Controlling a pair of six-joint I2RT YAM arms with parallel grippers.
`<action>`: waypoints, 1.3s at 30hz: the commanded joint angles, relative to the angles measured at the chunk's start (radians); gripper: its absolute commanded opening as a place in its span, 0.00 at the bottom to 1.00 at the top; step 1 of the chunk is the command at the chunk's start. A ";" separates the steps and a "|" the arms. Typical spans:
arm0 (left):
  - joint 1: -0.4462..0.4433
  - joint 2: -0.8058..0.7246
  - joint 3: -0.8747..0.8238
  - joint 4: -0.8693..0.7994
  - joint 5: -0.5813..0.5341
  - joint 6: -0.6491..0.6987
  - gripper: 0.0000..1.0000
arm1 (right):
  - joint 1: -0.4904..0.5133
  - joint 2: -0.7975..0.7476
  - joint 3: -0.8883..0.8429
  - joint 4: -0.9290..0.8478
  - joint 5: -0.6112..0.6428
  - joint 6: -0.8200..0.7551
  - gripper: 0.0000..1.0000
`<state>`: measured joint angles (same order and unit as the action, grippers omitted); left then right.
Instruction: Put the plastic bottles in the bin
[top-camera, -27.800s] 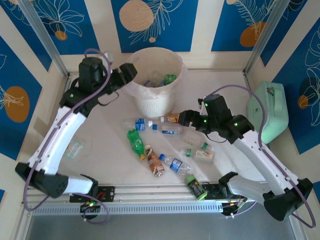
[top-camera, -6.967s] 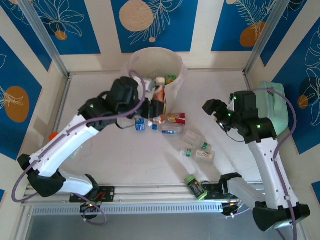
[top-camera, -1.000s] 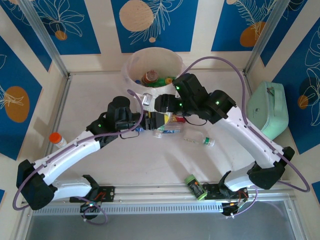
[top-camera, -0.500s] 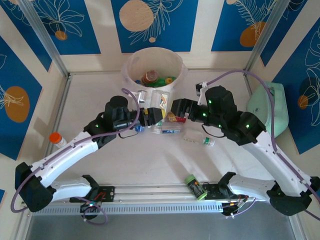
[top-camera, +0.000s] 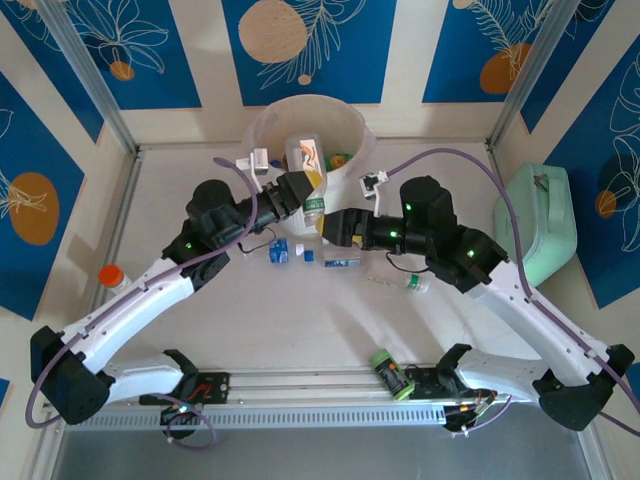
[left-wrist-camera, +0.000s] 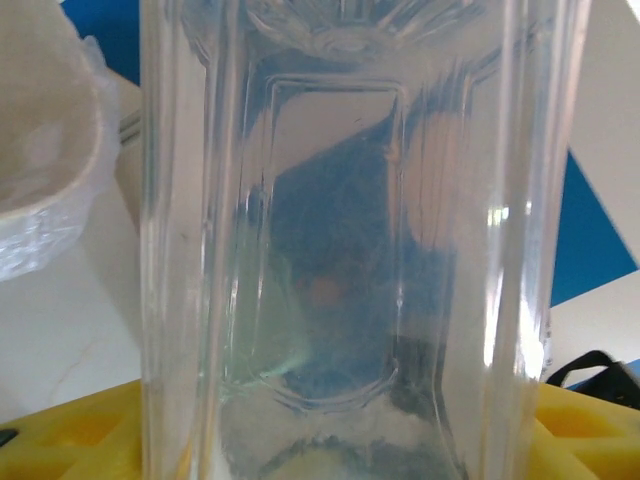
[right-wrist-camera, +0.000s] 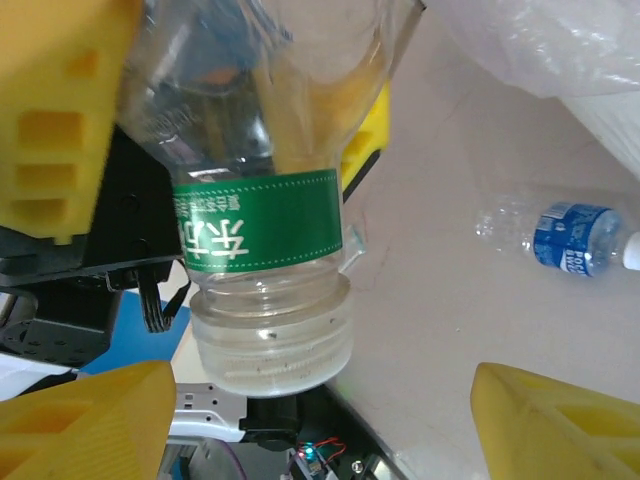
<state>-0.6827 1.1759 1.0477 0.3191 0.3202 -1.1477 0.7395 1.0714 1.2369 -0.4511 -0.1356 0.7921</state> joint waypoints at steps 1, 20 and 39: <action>0.007 0.006 0.000 0.138 0.035 -0.081 0.65 | 0.003 0.031 0.035 0.042 -0.050 -0.015 0.76; 0.010 0.015 -0.057 0.266 0.030 -0.179 0.64 | 0.003 0.114 0.136 0.058 -0.074 -0.040 0.52; 0.141 -0.166 0.222 -0.689 -0.279 0.340 1.00 | -0.147 0.430 0.630 -0.440 0.053 -0.132 0.30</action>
<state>-0.5594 1.0481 1.1969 -0.0502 0.1814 -0.9844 0.6212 1.4246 1.7702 -0.7296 -0.0978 0.7052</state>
